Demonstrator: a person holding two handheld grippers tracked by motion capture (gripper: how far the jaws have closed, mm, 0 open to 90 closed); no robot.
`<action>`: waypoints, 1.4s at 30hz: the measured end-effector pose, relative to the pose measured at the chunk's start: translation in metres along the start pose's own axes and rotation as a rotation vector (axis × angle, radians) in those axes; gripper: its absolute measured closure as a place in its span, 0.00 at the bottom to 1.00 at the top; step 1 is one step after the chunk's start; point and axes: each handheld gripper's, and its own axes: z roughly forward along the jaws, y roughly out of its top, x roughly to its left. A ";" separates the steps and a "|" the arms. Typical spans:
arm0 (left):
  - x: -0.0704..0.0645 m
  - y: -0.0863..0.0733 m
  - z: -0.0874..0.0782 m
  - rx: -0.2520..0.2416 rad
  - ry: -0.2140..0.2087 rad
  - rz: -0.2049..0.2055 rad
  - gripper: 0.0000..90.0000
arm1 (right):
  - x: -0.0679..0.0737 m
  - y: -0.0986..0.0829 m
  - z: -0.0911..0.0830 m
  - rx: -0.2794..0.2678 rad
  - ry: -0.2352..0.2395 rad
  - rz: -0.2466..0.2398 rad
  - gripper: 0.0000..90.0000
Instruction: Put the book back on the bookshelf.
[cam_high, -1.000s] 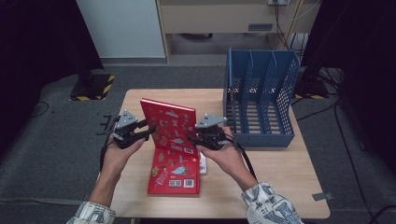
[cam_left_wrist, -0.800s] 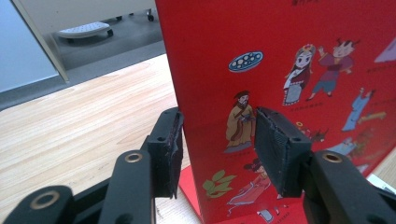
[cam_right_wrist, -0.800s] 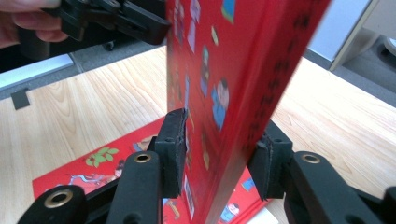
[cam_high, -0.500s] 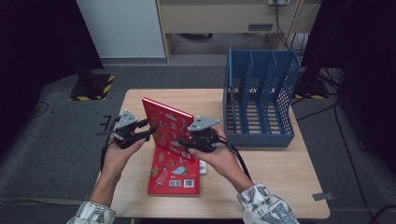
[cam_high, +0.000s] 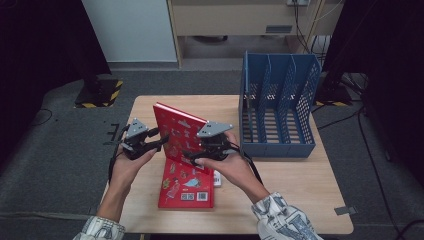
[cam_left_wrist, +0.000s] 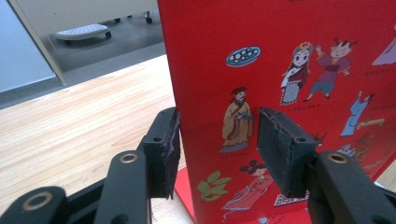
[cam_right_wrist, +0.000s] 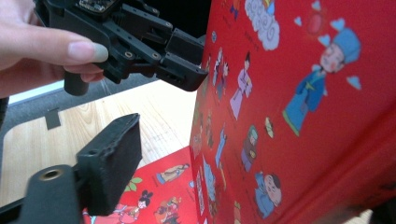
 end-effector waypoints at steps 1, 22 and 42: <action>0.000 0.000 0.000 0.000 0.000 0.000 0.55 | -0.001 0.000 0.000 -0.004 0.000 0.001 0.18; -0.002 0.001 0.003 0.006 0.002 0.006 0.50 | -0.010 0.014 -0.003 -0.076 0.007 0.001 0.55; -0.004 0.000 0.002 0.005 -0.008 0.004 0.49 | -0.017 0.028 -0.002 -0.069 0.058 0.003 0.75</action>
